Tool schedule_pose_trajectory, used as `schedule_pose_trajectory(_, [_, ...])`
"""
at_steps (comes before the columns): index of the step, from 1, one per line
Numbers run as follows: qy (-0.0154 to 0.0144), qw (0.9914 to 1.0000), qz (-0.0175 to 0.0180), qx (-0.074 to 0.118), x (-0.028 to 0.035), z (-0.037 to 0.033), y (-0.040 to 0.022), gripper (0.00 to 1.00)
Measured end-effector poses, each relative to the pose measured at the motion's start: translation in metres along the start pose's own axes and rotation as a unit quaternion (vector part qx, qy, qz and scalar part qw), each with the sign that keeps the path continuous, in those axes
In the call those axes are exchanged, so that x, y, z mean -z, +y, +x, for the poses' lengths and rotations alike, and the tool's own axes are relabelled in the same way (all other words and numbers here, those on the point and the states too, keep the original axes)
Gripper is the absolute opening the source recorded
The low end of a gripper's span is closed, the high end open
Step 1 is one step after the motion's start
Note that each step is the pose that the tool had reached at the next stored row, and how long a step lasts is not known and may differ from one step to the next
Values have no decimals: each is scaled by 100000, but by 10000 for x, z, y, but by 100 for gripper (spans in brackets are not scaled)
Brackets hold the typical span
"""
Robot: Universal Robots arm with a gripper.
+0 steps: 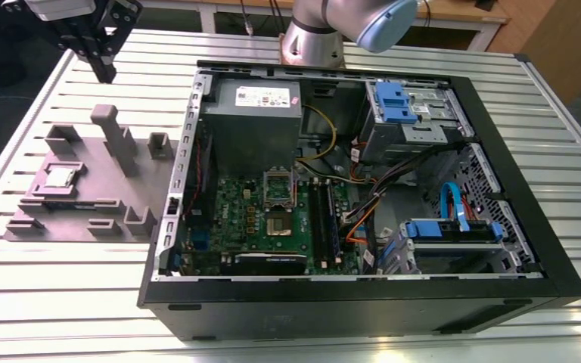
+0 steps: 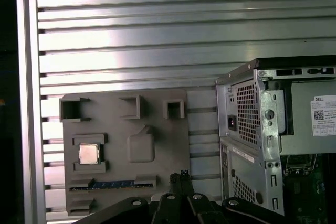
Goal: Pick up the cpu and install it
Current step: 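Reach for the cpu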
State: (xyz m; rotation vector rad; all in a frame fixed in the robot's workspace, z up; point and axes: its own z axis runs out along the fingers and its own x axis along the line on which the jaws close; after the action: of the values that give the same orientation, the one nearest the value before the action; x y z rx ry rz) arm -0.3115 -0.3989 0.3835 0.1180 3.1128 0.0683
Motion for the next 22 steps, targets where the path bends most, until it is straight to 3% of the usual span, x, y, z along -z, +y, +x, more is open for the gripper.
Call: schedule_pose_trajectory(22, [-1,100000,-1,3,1,70,-5,10])
